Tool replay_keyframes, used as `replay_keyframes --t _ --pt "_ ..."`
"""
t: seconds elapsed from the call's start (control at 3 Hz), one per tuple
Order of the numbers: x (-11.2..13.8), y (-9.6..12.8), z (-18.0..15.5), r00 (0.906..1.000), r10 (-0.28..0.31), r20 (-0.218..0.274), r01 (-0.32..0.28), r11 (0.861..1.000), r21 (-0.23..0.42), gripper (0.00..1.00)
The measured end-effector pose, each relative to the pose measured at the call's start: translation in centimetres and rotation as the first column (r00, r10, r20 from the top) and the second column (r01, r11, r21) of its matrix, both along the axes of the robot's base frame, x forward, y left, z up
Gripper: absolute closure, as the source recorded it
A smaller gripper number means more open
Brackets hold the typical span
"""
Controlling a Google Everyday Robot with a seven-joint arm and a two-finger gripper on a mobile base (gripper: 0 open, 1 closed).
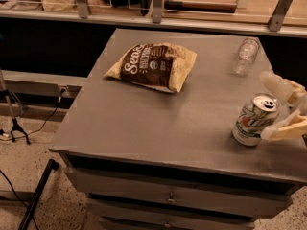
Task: Place 7up can upright
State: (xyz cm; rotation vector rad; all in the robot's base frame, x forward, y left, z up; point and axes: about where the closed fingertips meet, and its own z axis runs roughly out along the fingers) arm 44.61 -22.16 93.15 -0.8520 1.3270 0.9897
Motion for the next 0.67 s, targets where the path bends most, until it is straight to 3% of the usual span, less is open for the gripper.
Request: replay_keyframes --t 0.33,0.67 --pt "-0.81 -2.24 0.74 0.9997 0.0 0.025 0.002 0.997 -0.081 0.0" --pt "-0.81 -2.23 0.74 0.9997 0.0 0.025 0.002 0.997 -0.081 0.0"
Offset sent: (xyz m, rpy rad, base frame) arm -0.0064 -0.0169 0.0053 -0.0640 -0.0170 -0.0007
